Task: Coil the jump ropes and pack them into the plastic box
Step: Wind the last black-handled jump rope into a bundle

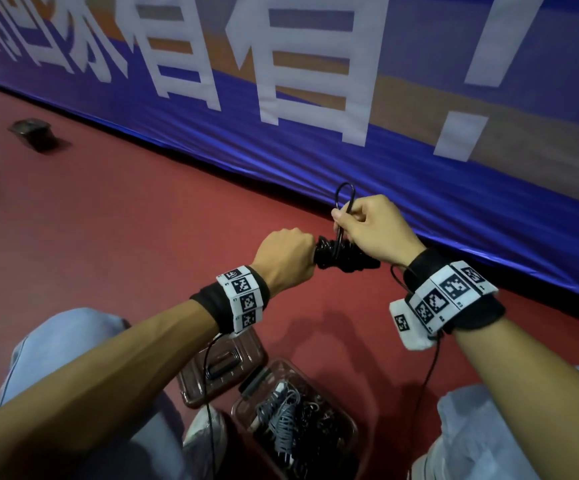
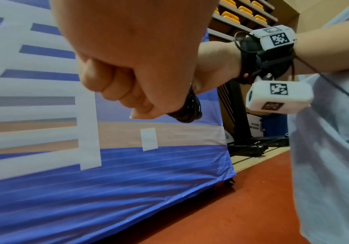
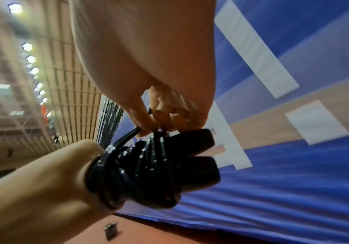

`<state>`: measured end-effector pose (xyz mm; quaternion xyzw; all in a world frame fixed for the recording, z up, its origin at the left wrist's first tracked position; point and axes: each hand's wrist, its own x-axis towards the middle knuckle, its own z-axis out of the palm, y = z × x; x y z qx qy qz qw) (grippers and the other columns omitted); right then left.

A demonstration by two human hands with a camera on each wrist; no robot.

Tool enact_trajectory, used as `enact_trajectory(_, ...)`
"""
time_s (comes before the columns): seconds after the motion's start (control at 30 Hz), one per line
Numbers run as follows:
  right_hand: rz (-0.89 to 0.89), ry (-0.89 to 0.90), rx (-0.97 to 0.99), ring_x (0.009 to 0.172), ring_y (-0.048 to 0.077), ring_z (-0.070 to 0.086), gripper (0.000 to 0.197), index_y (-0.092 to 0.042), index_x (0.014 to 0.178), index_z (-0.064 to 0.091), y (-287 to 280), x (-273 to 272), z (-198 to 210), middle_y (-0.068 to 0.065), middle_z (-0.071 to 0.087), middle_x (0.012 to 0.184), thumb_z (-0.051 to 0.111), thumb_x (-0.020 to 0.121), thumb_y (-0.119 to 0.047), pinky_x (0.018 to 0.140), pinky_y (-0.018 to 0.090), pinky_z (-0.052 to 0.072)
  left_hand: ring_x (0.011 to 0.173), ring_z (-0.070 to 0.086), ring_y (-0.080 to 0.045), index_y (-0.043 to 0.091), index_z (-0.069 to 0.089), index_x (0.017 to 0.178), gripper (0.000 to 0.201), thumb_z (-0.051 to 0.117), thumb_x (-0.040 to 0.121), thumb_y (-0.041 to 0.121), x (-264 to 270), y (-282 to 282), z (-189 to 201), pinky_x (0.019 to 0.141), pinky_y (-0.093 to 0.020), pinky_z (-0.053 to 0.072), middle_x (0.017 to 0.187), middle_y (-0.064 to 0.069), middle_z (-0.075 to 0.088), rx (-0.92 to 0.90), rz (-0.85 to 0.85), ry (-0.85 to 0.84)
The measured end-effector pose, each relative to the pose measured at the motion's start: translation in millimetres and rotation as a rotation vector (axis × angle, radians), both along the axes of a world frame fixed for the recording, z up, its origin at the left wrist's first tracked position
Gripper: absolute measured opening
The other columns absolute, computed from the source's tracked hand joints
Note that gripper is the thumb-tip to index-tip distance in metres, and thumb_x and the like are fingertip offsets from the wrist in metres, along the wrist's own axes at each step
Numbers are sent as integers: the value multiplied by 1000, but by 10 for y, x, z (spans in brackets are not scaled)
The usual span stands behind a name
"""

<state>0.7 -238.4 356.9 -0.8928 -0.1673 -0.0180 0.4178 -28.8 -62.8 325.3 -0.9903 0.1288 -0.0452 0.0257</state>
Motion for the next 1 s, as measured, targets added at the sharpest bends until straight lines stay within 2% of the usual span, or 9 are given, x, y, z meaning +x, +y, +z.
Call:
enact_trajectory(0.13,-14,-24,-20,65,11,57,34,-15,76,66,56,16,-3,-3,64,70,55,103,-32,66,31,42,75,66,-38,17,44,74,14,50,87,14,1,28,239,57,-33,35,85,-11,70,186,-66,-137)
enact_trajectory(0.23,98,-127,-146,90,18,52,35,-11,84,59,77,-18,24,1,58,89,43,107,-31,81,36,42,71,68,-34,18,53,78,12,49,88,12,-62,6,351,53,-32,31,82,-6,71,250,-107,-186)
enact_trajectory(0.37,196,-87,-219,76,21,61,37,-16,92,55,84,-101,84,2,66,88,31,108,-39,72,46,51,51,63,-33,18,54,67,19,60,84,12,-111,16,393,46,-28,24,63,-5,67,243,-142,-205)
enact_trajectory(0.43,190,-53,-211,60,18,51,36,-19,83,44,76,-124,107,0,59,74,31,109,-40,58,37,43,40,57,-30,15,57,60,23,72,77,11,-85,40,426,43,-24,21,52,-2,61,223,-173,-236)
enact_trajectory(0.53,181,-32,-209,57,13,41,38,-18,78,40,69,-159,175,-2,49,68,34,110,-36,54,24,32,32,50,-27,13,57,55,28,82,66,9,-103,20,476,42,-20,18,45,-1,55,219,-226,-295)
enact_trajectory(0.6,177,-41,-213,60,13,43,38,-18,76,41,67,-178,223,-2,51,69,35,110,-34,56,24,34,31,50,-27,13,57,53,28,84,63,8,-133,-8,489,43,-20,16,45,0,55,204,-252,-311)
enact_trajectory(0.73,94,6,-103,77,27,62,38,-8,82,57,58,-152,280,7,71,86,42,108,-32,75,46,51,32,51,-30,12,57,55,29,82,68,7,-116,-38,515,44,-22,17,45,-3,56,150,-241,-330)
enact_trajectory(0.87,107,-105,7,91,9,64,31,-19,105,67,96,-197,291,-11,69,106,39,110,-33,84,37,49,64,64,-41,14,54,74,13,57,86,10,-119,-98,601,52,-36,28,74,-13,68,157,-218,-186)
enact_trajectory(1.0,126,-294,-172,90,21,64,36,-19,106,53,136,-289,207,-6,65,101,27,110,-45,78,47,51,83,66,-42,8,63,100,17,51,90,16,-201,-210,578,61,-39,33,96,-15,70,162,-169,-120)
